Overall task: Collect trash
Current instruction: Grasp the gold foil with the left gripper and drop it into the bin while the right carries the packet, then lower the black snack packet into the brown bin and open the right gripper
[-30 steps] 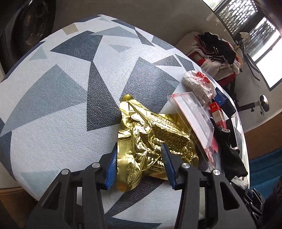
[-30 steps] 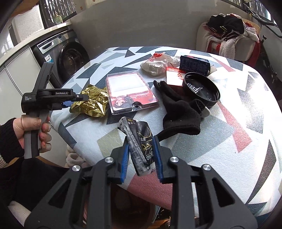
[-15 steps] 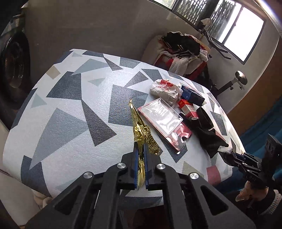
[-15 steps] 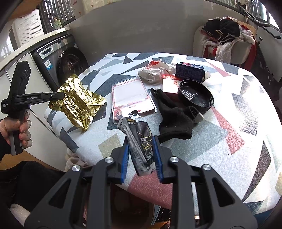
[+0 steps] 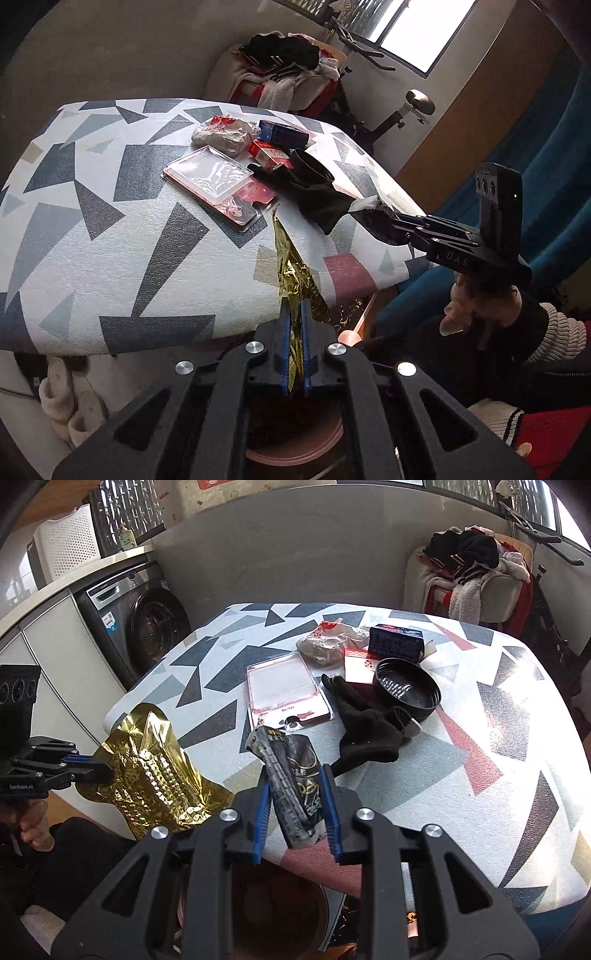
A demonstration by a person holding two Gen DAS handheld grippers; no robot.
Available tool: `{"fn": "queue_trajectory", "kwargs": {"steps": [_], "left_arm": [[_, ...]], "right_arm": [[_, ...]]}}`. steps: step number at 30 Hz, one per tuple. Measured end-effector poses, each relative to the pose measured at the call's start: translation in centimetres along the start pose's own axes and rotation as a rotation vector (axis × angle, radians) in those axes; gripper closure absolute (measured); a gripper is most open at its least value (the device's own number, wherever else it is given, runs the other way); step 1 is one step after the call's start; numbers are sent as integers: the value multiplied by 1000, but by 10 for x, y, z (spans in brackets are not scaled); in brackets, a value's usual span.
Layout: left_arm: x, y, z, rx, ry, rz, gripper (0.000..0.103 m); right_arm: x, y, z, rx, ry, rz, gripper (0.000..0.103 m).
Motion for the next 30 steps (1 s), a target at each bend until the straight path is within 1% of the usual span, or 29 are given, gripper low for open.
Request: {"fn": "queue_trajectory", "kwargs": {"steps": [4, 10, 14, 16, 18, 19, 20, 21, 22, 24, 25, 26, 30], "left_arm": [[-11, 18, 7, 4, 9, -32, 98], [-19, 31, 18, -21, 13, -71, 97], [-29, 43, 21, -24, 12, -112, 97], [-34, 51, 20, -25, 5, -134, 97], [-38, 54, 16, -16, -22, -136, 96], [-38, 54, 14, -8, -30, -132, 89], [-37, 54, 12, 0, -39, -123, 72], [-35, 51, 10, 4, -51, -110, 63], [-32, 48, 8, 5, -65, -95, 49], [-27, 42, 2, 8, -109, -67, 39], [-24, 39, -2, 11, -141, -57, 30], [-22, 36, -6, 16, -170, -47, 26], [-18, 30, -18, 48, -217, -32, 20]], "right_arm": [[3, 6, 3, -5, 3, -5, 74], [5, 15, 4, -15, 3, -10, 74], [5, 21, 3, -17, 1, -18, 74], [4, 23, 2, -17, -1, -22, 74], [4, 25, 2, -16, -3, -26, 74], [3, 26, 1, -16, -4, -29, 74], [3, 27, 1, -15, -6, -32, 74], [2, 29, 0, -14, -7, -35, 74], [2, 30, 0, -12, -7, -38, 74], [1, 34, -3, -9, -11, -46, 74], [0, 35, -4, -8, -13, -49, 74], [-1, 38, -4, -7, -15, -54, 74], [-6, 49, -10, -1, -26, -79, 74]]}}
Point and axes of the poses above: each gripper's, at about its wrist camera, not at the fingertips, and x roughly against the way its jaws point, z to its right, y to its underside, the point moved 10 cm from there along -x, roughly the way its jaws point, and after that the axes turned 1 degree about -z, right-handed, at the moved point
